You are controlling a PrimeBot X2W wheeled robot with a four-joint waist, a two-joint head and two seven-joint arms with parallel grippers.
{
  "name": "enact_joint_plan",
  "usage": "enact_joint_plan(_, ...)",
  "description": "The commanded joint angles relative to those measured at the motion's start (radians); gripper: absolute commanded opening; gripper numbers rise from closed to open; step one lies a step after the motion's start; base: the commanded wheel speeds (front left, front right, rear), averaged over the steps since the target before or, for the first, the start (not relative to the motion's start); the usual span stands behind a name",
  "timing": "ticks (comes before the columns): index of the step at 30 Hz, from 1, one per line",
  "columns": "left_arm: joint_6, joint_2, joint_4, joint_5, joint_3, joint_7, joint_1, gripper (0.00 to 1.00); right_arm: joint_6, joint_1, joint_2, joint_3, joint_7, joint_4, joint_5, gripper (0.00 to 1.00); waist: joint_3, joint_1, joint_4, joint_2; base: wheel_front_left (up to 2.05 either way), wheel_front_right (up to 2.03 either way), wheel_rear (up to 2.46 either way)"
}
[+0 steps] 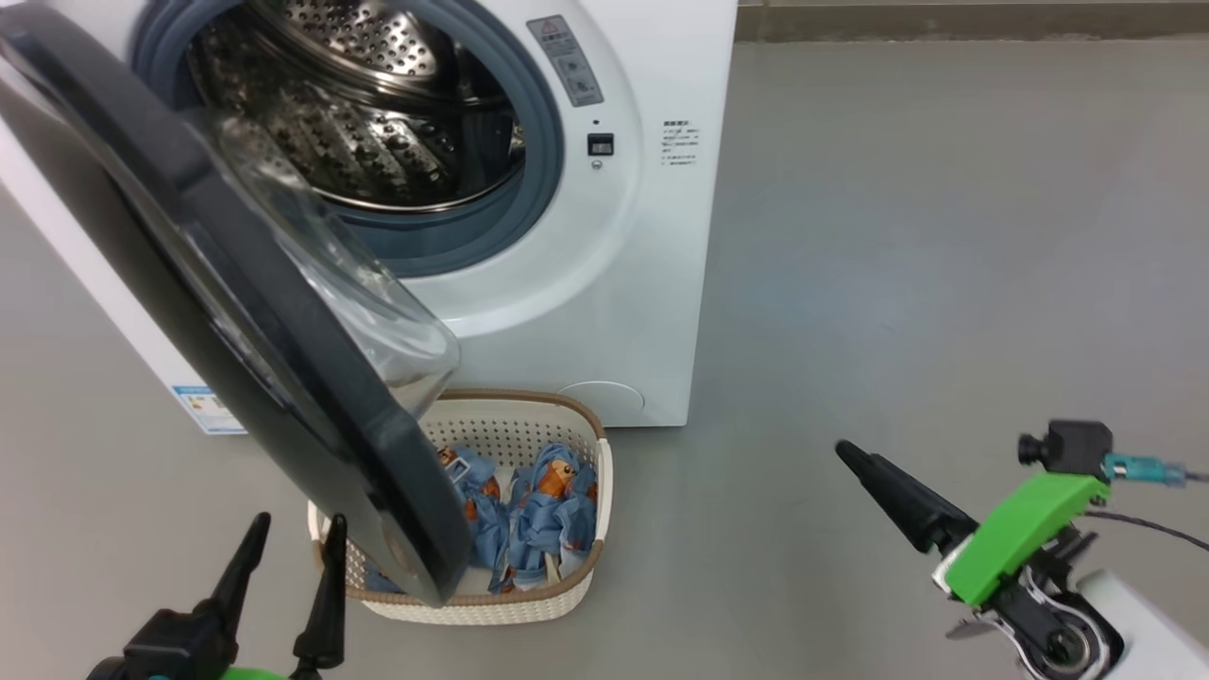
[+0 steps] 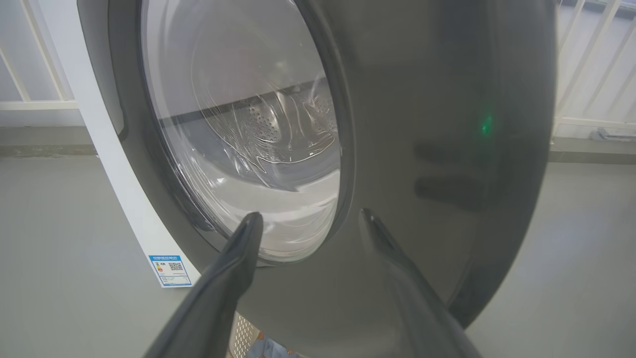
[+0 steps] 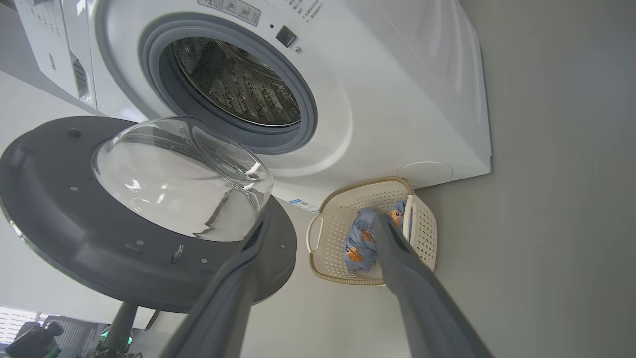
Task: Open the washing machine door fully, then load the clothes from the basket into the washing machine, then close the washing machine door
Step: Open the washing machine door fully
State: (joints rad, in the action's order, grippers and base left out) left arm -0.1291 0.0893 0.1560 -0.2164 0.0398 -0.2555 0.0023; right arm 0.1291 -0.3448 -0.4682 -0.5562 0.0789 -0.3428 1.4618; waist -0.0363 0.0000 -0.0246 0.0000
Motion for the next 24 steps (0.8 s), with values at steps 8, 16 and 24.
enact_joint_plan(8, -0.002, 0.012, -0.036, -0.001, -0.062, -0.006, 0.006, 1.00, 0.002, 0.050, -0.074, -0.086, -0.197, -0.031, -0.083, 1.00, 0.007, 0.0000, 0.029, 0.0000, 0.00, 0.00, 0.00)
enact_joint_plan(16, -0.002, 0.008, -0.038, -0.001, -0.069, -0.006, 0.004, 1.00, 0.002, 0.042, -0.094, -0.147, -0.336, -0.120, -0.202, 1.00, 0.001, 0.0000, 0.033, 0.0000, 0.00, 0.00, 0.00)
enact_joint_plan(24, -0.002, 0.006, -0.038, 0.000, -0.072, -0.006, 0.000, 1.00, 0.002, 0.070, -0.032, 0.050, -0.340, -0.139, -0.446, 1.00, -0.003, 0.0000, 0.026, 0.0000, 0.00, 0.00, 0.00)
